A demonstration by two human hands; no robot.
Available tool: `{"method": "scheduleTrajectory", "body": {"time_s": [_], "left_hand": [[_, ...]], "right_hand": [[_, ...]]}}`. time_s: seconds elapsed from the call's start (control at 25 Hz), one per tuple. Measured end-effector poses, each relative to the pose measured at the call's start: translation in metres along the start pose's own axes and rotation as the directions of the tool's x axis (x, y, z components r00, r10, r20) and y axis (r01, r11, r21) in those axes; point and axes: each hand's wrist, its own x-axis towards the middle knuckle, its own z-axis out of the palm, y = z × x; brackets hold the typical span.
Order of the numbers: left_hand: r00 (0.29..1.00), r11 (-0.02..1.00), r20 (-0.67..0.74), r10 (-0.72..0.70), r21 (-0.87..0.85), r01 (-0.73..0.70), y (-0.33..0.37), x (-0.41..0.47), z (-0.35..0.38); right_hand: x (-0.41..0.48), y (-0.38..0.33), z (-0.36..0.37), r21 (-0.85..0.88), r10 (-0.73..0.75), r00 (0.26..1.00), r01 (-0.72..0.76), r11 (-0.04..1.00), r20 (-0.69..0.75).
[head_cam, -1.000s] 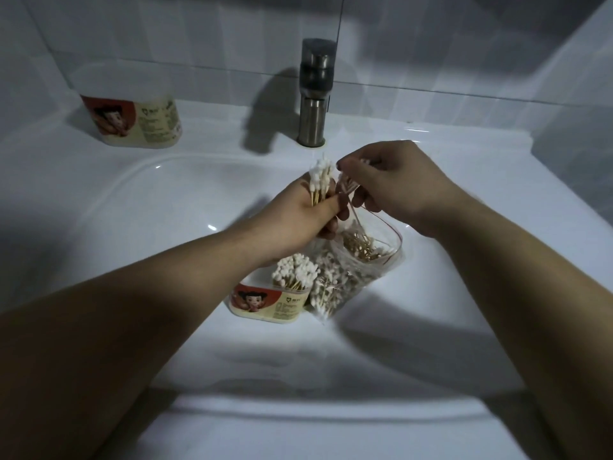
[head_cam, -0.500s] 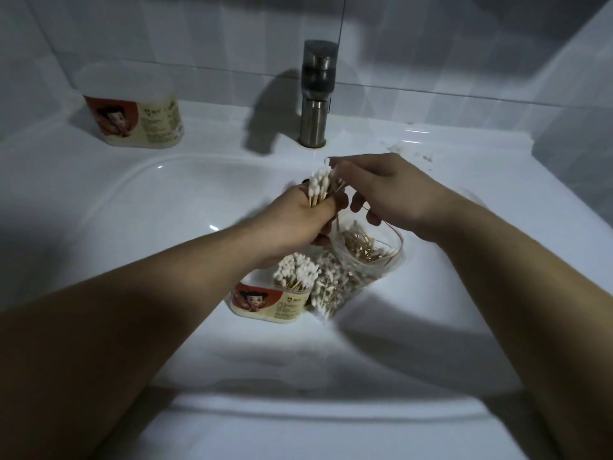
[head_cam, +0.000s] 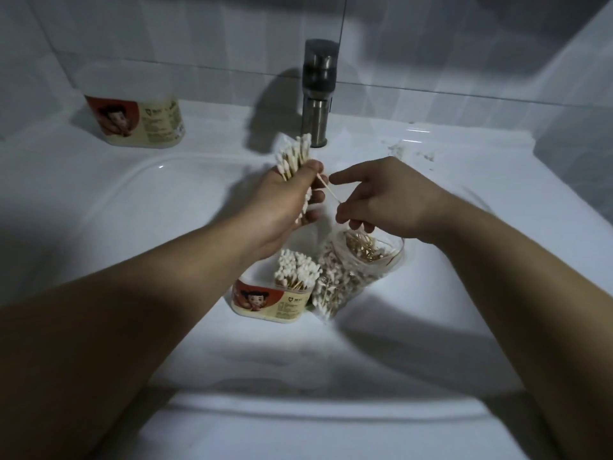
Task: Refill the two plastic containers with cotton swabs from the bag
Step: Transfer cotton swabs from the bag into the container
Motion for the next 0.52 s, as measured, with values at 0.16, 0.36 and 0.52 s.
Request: {"method": "scheduleTrajectory", "body": {"time_s": [0.16,0.36,0.52], "left_hand": [[0.999,0.995,-0.034,0.02,0.093,-0.017,0.002,0.002,-0.004],[0.991,0.967,0.133,-0.026,0.256,-0.009,-0.001,-0.007,0.0],[0.991,0.989,0.111,-0.07,0.14,0.054,0.004,-0.007,-0.001]], "right_hand": [[-0.002,-0.004,-0.001,0.094,0.009,0.998,-0.004,0.996,-0.061],[-0.005,-0.007,0.009,0.119,-0.098,0.994,0.104,0.987,-0.052],[0.0,0.001,0.009,-0.187,-0.191,0.978,0.173,0.967,-0.083]]}}
